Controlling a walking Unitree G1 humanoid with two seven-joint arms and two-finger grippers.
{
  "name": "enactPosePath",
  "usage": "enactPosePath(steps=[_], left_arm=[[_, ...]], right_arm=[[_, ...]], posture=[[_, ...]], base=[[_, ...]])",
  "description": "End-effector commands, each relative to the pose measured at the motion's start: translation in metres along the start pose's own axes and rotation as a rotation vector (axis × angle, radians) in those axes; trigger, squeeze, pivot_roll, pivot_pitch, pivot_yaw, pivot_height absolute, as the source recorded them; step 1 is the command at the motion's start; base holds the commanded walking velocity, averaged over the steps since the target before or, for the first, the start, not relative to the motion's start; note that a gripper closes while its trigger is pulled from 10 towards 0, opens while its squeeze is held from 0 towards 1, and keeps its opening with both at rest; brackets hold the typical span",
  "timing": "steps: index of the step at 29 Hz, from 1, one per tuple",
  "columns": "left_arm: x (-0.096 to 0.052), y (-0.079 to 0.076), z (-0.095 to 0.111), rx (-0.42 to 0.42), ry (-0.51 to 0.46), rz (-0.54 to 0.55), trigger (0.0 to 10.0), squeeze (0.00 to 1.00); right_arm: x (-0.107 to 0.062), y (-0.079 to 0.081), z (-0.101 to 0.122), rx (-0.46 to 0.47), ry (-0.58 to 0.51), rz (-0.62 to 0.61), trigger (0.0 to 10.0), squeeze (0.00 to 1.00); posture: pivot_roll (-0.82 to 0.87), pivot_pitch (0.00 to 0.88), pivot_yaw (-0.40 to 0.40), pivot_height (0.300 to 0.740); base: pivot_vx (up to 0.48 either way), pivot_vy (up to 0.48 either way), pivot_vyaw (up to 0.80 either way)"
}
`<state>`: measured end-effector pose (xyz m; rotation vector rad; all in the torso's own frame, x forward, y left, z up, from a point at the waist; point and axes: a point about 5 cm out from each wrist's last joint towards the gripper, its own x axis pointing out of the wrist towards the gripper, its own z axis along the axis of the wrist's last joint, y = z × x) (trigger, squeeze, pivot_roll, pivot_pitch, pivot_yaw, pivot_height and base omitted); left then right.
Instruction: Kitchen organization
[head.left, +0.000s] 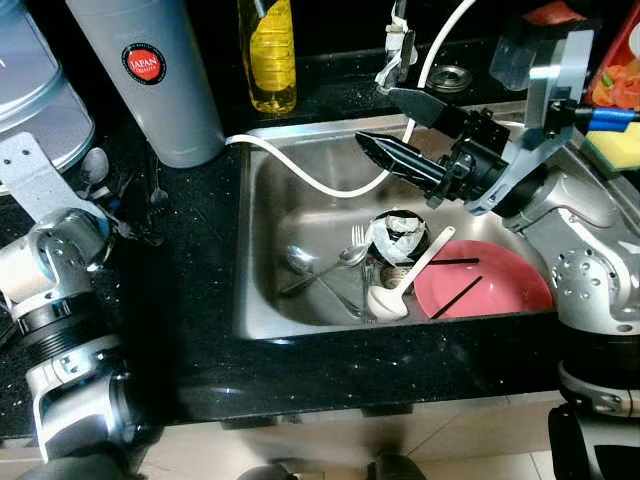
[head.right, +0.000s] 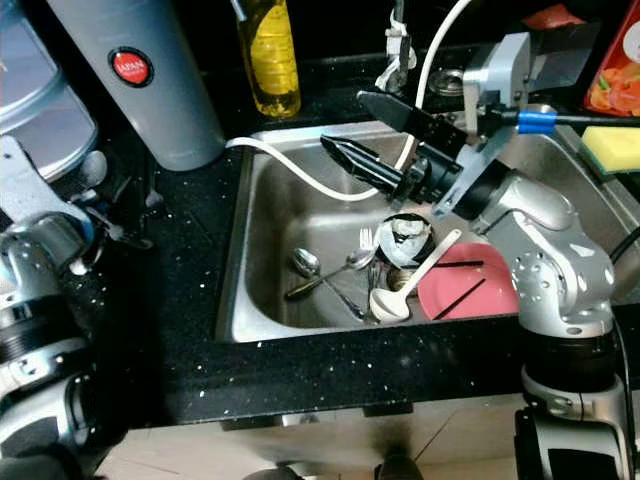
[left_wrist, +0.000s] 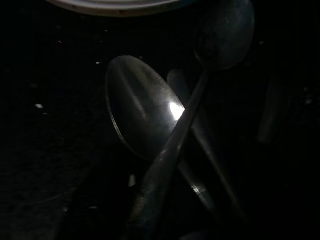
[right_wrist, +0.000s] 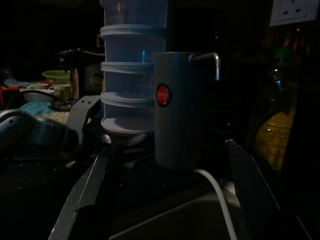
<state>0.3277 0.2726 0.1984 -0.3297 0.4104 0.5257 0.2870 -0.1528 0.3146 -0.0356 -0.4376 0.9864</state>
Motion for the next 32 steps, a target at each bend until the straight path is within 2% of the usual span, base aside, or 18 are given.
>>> enactPosePath(steps=[1,2,4,12,15,17,19,20,21,23,24,26,32], left_arm=[[0.011,0.015,-0.04,0.039,0.175,0.074,1.3,0.0],[0.011,0.015,-0.04,0.039,0.175,0.074,1.3,0.0],[0.012,0.021,-0.045,0.035,0.18,0.113,0.0,0.0],[0.015,0.026,-0.047,0.005,0.179,0.14,0.0,0.0],[0.013,0.023,-0.04,0.018,0.138,0.137,0.0,0.0],[0.011,0.025,-0.029,0.081,0.051,0.179,0.0,0.0],[0.007,0.028,-0.014,0.18,-0.079,0.252,0.0,0.0],[0.004,0.028,-0.008,0.203,-0.129,0.271,0.0,0.0],[0.001,0.027,-0.001,0.216,-0.18,0.287,0.0,0.0],[-0.004,0.025,0.01,0.189,-0.252,0.291,0.0,0.0],[-0.004,0.025,0.01,0.189,-0.252,0.291,0.0,0.0],[-0.013,0.018,0.025,0.175,-0.358,0.275,10.0,0.0],[-0.041,-0.012,0.055,0.223,-0.62,0.178,10.0,0.0]], right_arm=[[0.0,0.0,0.006,-0.016,-0.026,-0.005,10.0,0.0],[0.0,0.0,0.006,-0.016,-0.026,-0.005,10.0,0.0],[0.0,0.0,0.006,-0.015,-0.026,-0.01,10.0,0.0],[0.0,-0.002,0.006,-0.015,-0.03,-0.016,10.0,0.0],[0.001,-0.003,0.006,-0.016,-0.031,-0.019,10.0,0.0],[0.001,-0.003,0.006,-0.015,-0.033,-0.023,10.0,0.0],[0.001,-0.003,0.006,-0.015,-0.035,-0.027,10.0,0.0],[0.001,-0.004,0.006,-0.015,-0.035,-0.028,10.0,0.0],[0.001,-0.004,0.007,-0.015,-0.036,-0.029,10.0,0.0],[0.001,-0.004,0.007,-0.016,-0.036,-0.03,10.0,0.0],[0.001,-0.004,0.007,-0.016,-0.036,-0.03,10.0,0.0],[0.002,-0.004,0.007,-0.017,-0.037,-0.032,10.0,0.0],[0.003,-0.005,0.006,-0.018,-0.039,-0.035,10.0,0.0]], posture=[[-0.05,0.101,0.111,0.74],[-0.05,0.101,0.111,0.74],[-0.05,0.105,0.111,0.74],[-0.05,0.105,0.103,0.74],[-0.04,0.104,0.102,0.74],[-0.04,0.104,0.102,0.74],[-0.05,0.103,0.101,0.74],[-0.05,0.103,0.1,0.74],[-0.05,0.103,0.1,0.74],[-0.05,0.102,0.099,0.74],[-0.05,0.102,0.099,0.74],[-0.04,0.102,0.096,0.74],[-0.04,0.101,0.091,0.74]], base=[[0.0,0.0,0.0],[0.0,0.0,0.0],[0.0,0.0,0.0],[0.0,0.0,0.0],[0.0,0.0,0.0],[0.0,0.0,0.0],[0.0,0.0,0.0],[0.0,0.0,0.0],[0.0,0.0,0.0],[0.0,0.0,0.0],[0.0,0.0,0.0],[0.0,0.0,0.0],[0.0,0.0,0.0]])
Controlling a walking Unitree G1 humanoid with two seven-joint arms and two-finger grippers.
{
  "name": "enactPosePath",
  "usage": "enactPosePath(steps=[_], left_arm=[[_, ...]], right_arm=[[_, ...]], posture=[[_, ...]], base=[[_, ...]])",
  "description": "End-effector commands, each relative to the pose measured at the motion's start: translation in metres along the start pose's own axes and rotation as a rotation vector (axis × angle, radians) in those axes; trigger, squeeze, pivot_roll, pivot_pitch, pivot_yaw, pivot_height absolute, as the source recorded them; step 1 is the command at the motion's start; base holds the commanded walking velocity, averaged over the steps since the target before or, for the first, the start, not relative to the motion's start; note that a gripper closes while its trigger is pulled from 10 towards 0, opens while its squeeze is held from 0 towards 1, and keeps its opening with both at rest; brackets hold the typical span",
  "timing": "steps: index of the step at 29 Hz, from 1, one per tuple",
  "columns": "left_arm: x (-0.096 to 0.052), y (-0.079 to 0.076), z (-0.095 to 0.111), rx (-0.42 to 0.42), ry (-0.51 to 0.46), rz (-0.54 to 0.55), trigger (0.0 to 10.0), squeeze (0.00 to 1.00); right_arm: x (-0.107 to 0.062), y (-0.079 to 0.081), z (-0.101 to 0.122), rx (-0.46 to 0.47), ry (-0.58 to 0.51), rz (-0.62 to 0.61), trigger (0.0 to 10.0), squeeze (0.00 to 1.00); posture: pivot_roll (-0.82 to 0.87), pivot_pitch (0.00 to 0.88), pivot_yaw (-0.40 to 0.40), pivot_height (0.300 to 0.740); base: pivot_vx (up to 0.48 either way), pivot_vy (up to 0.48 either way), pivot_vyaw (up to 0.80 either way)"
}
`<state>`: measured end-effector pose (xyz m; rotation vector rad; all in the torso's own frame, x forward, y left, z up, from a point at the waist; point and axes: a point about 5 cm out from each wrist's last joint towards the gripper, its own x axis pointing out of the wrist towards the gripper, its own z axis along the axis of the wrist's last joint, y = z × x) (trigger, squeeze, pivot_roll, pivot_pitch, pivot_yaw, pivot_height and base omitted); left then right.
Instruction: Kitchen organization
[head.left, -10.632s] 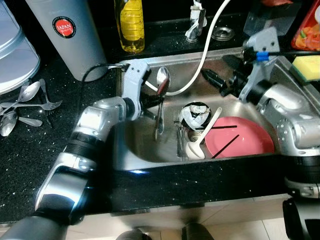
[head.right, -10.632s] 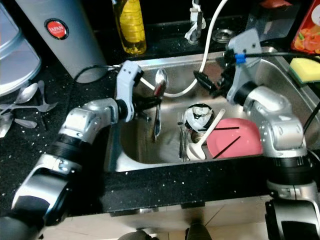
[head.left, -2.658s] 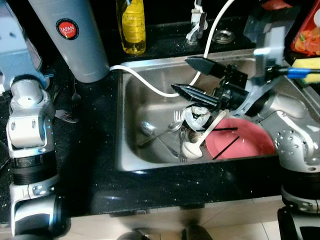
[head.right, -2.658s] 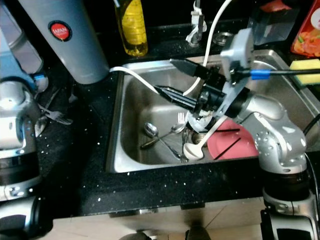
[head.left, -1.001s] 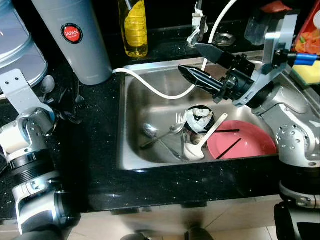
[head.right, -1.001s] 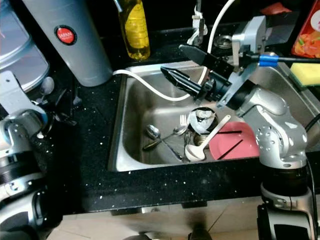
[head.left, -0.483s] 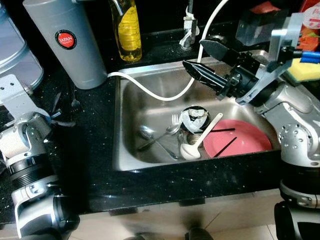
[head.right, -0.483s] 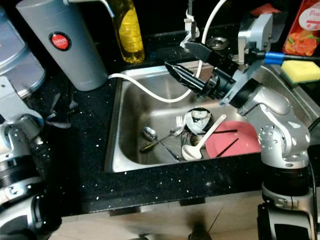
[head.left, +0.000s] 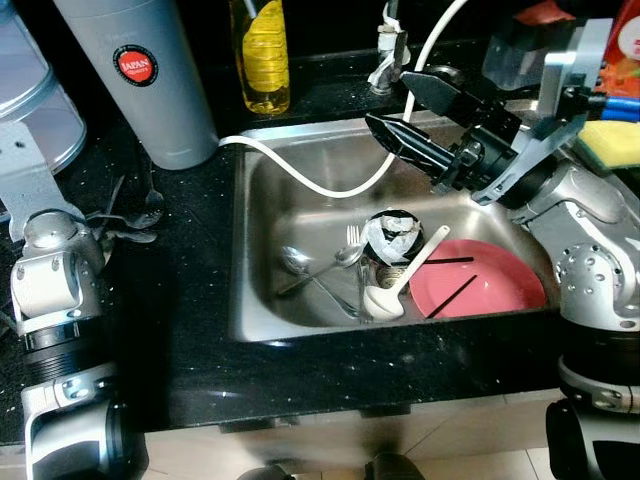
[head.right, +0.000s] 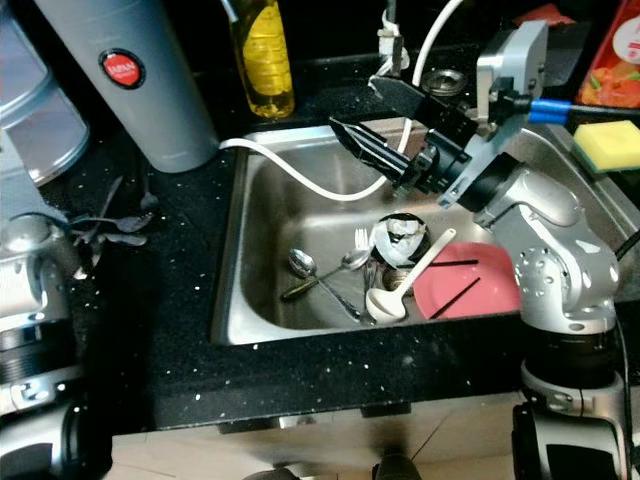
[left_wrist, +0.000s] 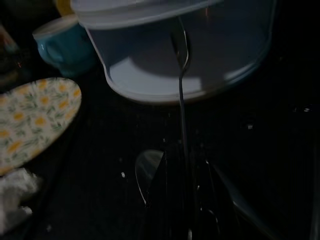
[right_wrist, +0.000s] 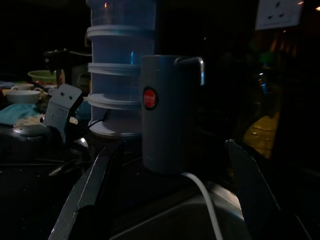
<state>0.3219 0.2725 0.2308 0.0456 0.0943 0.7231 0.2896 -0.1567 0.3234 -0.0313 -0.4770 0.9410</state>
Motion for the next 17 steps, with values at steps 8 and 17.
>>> enactPosePath(steps=[8,17], left_arm=[[-0.039,-0.036,0.025,-0.04,-0.187,-0.145,10.0,0.0],[-0.058,-0.046,-0.008,-0.031,-0.06,-0.175,10.0,0.0]], right_arm=[[0.003,0.0,-0.001,0.0,-0.005,0.008,10.0,0.0],[0.002,-0.001,-0.001,-0.007,-0.001,0.006,10.0,0.0]], posture=[[-0.05,0.101,0.091,0.74],[-0.05,0.103,0.088,0.74]], base=[[0.0,0.0,0.0],[0.0,0.0,0.0]])
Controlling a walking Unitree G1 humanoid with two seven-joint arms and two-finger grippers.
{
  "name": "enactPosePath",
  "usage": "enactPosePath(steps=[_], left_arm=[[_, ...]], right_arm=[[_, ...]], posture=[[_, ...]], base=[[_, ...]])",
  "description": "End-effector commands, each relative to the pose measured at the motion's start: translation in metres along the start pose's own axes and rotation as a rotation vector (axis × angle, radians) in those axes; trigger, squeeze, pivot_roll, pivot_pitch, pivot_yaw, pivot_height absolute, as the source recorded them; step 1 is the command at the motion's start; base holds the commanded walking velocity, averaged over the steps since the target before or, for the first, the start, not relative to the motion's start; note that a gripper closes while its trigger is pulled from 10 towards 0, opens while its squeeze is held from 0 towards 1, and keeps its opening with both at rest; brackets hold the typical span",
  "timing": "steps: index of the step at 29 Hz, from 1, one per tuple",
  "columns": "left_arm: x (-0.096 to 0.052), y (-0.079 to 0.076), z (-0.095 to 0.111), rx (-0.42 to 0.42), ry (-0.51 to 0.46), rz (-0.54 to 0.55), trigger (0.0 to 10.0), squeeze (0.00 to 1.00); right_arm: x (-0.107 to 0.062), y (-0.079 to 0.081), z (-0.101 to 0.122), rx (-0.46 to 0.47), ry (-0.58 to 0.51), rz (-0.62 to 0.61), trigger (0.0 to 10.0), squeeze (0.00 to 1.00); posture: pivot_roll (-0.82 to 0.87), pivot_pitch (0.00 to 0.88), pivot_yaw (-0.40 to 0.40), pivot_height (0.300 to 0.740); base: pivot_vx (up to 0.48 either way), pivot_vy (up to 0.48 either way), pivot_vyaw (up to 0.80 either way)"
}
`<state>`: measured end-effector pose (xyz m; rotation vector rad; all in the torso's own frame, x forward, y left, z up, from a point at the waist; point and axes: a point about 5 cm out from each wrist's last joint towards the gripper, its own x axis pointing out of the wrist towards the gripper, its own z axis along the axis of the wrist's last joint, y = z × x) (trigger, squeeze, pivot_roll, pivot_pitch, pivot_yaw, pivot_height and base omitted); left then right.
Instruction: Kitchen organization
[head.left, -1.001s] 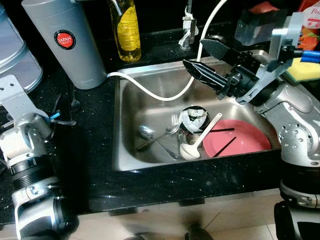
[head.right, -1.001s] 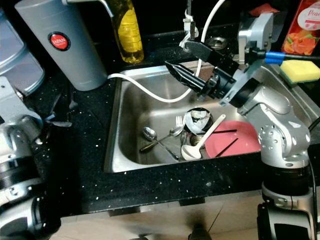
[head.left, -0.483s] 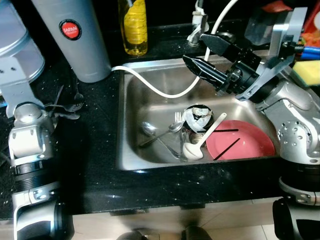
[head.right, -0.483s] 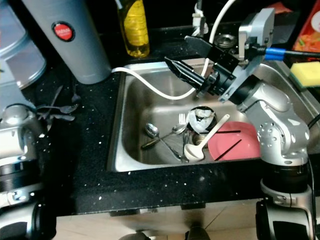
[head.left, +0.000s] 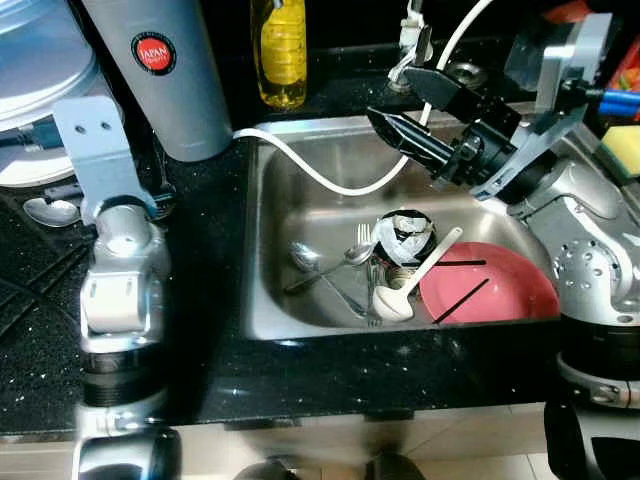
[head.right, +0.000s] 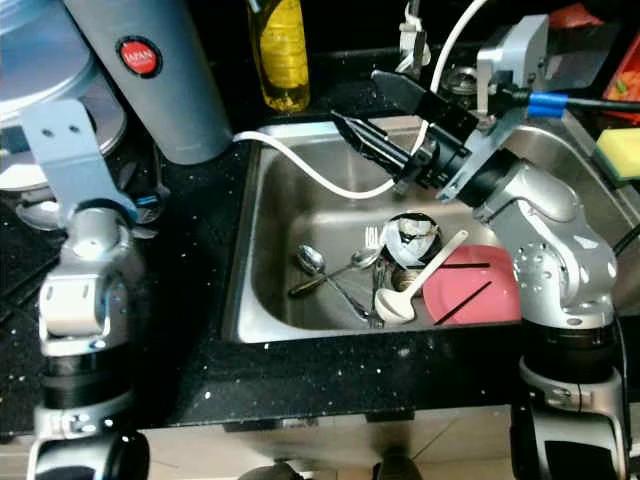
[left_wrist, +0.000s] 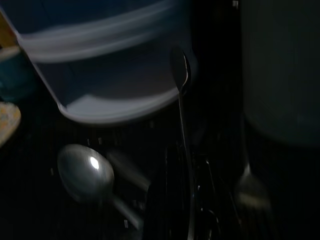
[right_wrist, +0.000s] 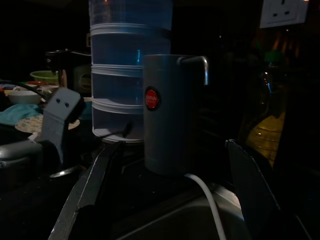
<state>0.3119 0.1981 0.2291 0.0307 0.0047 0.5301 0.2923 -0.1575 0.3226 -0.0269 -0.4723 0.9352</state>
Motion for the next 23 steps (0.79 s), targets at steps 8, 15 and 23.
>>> enactPosePath(steps=[8,15,23], left_arm=[[-0.011,0.003,0.017,0.097,-0.19,0.03,10.0,0.0],[-0.023,-0.014,0.042,0.21,-0.441,-0.102,10.0,0.0],[-0.05,-0.03,0.076,0.348,-0.827,-0.239,10.0,0.0]], right_arm=[[0.003,0.001,0.001,-0.011,-0.005,0.017,10.0,0.0],[0.004,0.001,0.0,-0.011,-0.006,0.019,10.0,0.0],[0.004,0.0,-0.001,-0.012,-0.005,0.011,10.0,0.0]], posture=[[-0.04,0.098,0.084,0.74],[-0.04,0.095,0.083,0.74],[-0.04,0.088,0.083,0.74]], base=[[0.0,0.0,0.0],[0.0,0.0,0.0],[0.0,0.0,0.0]])
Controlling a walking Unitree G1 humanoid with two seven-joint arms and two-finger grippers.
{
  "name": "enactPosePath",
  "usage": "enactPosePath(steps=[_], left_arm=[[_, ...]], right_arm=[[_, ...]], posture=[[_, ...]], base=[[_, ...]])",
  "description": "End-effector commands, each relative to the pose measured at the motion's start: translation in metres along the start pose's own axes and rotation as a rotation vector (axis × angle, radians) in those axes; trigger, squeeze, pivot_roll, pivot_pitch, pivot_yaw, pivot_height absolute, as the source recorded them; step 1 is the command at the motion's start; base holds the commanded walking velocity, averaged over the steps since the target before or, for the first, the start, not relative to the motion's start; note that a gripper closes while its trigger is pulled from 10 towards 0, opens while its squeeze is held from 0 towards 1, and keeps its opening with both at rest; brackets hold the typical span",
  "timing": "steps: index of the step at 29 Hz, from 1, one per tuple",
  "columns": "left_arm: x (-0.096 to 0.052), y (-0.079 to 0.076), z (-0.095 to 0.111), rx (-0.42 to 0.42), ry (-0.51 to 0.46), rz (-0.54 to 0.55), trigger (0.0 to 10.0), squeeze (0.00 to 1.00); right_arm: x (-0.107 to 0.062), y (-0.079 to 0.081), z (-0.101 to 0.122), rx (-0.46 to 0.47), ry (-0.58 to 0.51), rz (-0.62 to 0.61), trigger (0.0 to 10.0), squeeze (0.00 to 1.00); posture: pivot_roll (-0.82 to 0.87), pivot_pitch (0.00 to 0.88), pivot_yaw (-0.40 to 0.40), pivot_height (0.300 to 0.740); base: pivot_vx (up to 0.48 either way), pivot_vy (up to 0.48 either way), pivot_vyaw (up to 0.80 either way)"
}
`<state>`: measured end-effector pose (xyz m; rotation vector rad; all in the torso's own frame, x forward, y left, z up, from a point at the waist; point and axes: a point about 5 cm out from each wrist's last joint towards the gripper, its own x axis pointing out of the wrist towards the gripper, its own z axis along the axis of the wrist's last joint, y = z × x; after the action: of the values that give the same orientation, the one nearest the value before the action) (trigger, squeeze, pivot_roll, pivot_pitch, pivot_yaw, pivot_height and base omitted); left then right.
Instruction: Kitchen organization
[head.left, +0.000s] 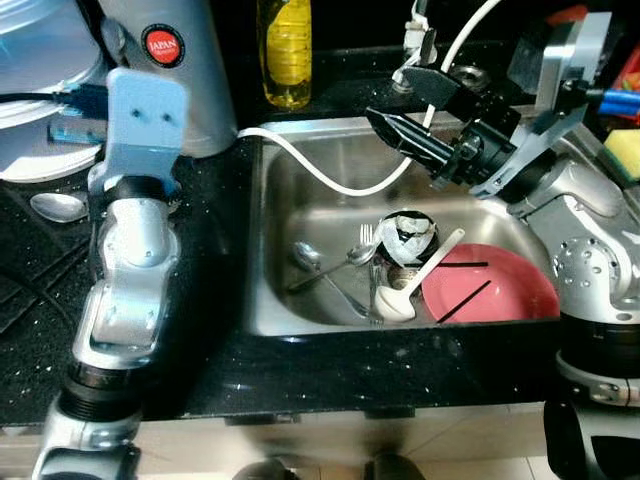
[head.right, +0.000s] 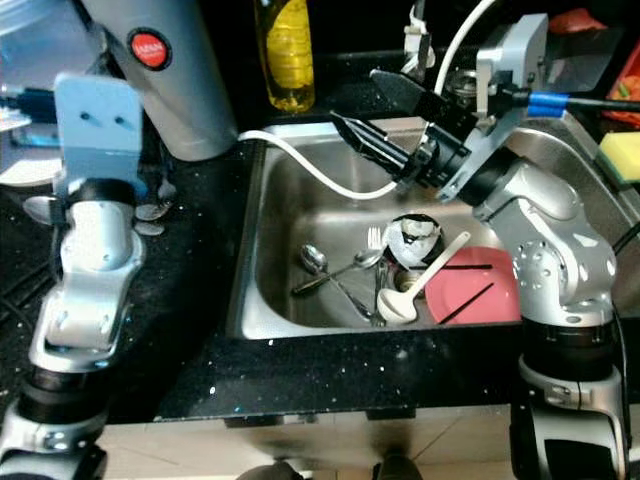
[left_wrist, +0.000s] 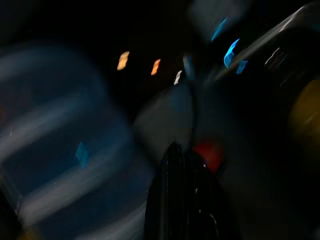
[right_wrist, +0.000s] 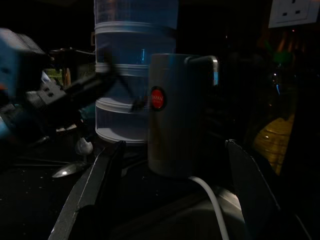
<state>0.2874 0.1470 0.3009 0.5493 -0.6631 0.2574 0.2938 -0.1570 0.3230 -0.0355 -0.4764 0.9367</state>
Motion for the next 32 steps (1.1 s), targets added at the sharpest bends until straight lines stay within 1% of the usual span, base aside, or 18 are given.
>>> enactPosePath(steps=[1,2,4,6,8,10,16,19,22,23,24,25,26,27,28,29,30,32], left_arm=[[0.0,-0.003,0.014,0.06,-0.119,-0.033,10.0,0.0],[0.0,-0.003,0.014,0.06,-0.119,-0.033,10.0,0.0],[-0.003,-0.011,0.024,0.104,-0.21,-0.064,10.0,0.0],[-0.005,-0.017,0.028,0.1,-0.229,-0.084,10.0,0.0],[-0.009,-0.033,0.028,-0.011,-0.178,-0.155,10.0,0.0],[-0.01,-0.036,0.027,-0.05,-0.158,-0.177,10.0,0.0],[-0.002,-0.031,0.017,-0.155,-0.07,-0.182,10.0,0.0],[0.006,-0.022,0.005,-0.237,0.035,-0.148,10.0,0.0],[0.013,-0.008,-0.019,-0.28,0.216,-0.09,10.0,0.0],[0.013,-0.008,-0.019,-0.28,0.216,-0.09,10.0,0.0],[0.014,-0.004,-0.028,-0.296,0.287,-0.067,10.0,0.0],[0.01,0.007,-0.057,-0.294,0.479,-0.003,10.0,0.0],[0.01,0.007,-0.057,-0.294,0.479,-0.003,10.0,0.0],[0.002,0.018,-0.081,-0.235,0.602,0.023,10.0,0.0],[0.002,0.018,-0.081,-0.235,0.602,0.023,10.0,0.0],[-0.004,0.022,-0.092,-0.217,0.669,0.018,10.0,0.38],[-0.011,0.025,-0.101,-0.22,0.732,0.016,10.0,1.0],[-0.018,0.027,-0.107,-0.212,0.771,-0.016,10.0,1.0]], right_arm=[[0.003,0.0,-0.001,-0.004,-0.005,0.006,10.0,0.0],[0.003,0.0,-0.001,-0.004,-0.005,0.006,10.0,0.0],[0.003,0.0,-0.001,-0.004,-0.006,0.004,10.0,0.0],[0.003,0.0,-0.001,-0.005,-0.006,0.003,10.0,0.0],[0.003,0.0,-0.001,-0.008,-0.006,0.001,10.0,0.0],[0.003,0.0,-0.001,-0.009,-0.006,0.0,10.0,0.0],[0.002,0.0,0.0,-0.012,-0.005,-0.005,10.0,0.0],[0.002,0.0,0.0,-0.014,-0.004,-0.008,10.0,0.0],[0.002,0.0,-0.003,-0.024,0.011,-0.009,10.0,0.0],[0.002,0.0,-0.003,-0.024,0.011,-0.009,10.0,0.0],[0.002,0.0,-0.004,-0.026,0.014,-0.008,10.0,0.0],[0.003,0.001,-0.004,-0.027,0.016,-0.008,10.0,0.0],[0.003,0.001,-0.004,-0.027,0.016,-0.008,10.0,0.0],[0.003,0.001,-0.004,-0.027,0.016,-0.009,10.0,0.0],[0.003,0.001,-0.004,-0.027,0.016,-0.009,10.0,0.0],[0.003,0.001,-0.005,-0.027,0.017,-0.01,10.0,0.0],[0.003,0.001,-0.005,-0.028,0.017,-0.011,10.0,0.0],[0.003,0.001,-0.005,-0.028,0.018,-0.011,10.0,0.0]], posture=[[-0.04,0.086,0.085,0.74],[-0.04,0.086,0.085,0.74],[-0.04,0.085,0.085,0.74],[-0.05,0.085,0.086,0.74],[-0.05,0.089,0.087,0.74],[-0.05,0.091,0.088,0.74],[-0.05,0.096,0.089,0.74],[-0.05,0.099,0.09,0.74],[-0.04,0.1,0.089,0.74],[-0.04,0.1,0.089,0.74],[-0.04,0.1,0.089,0.74],[-0.04,0.101,0.089,0.74],[-0.04,0.101,0.089,0.74],[-0.04,0.102,0.091,0.74],[-0.04,0.102,0.091,0.74],[-0.04,0.102,0.091,0.74],[-0.04,0.103,0.09,0.74],[-0.04,0.105,0.092,0.74]], base=[[0.0,0.0,0.0],[0.0,0.0,0.0],[0.0,0.0,0.0],[0.0,0.0,0.0],[0.0,0.0,0.0],[0.0,0.0,0.0],[0.0,0.0,0.0],[0.0,0.0,0.0],[0.0,0.0,0.0],[0.0,0.0,0.0],[0.0,0.0,0.0],[0.0,0.0,0.0],[0.0,0.0,0.0],[0.0,0.0,0.0],[0.0,0.0,0.0],[0.0,0.0,0.0],[0.0,0.0,0.0],[0.0,0.0,0.0]])
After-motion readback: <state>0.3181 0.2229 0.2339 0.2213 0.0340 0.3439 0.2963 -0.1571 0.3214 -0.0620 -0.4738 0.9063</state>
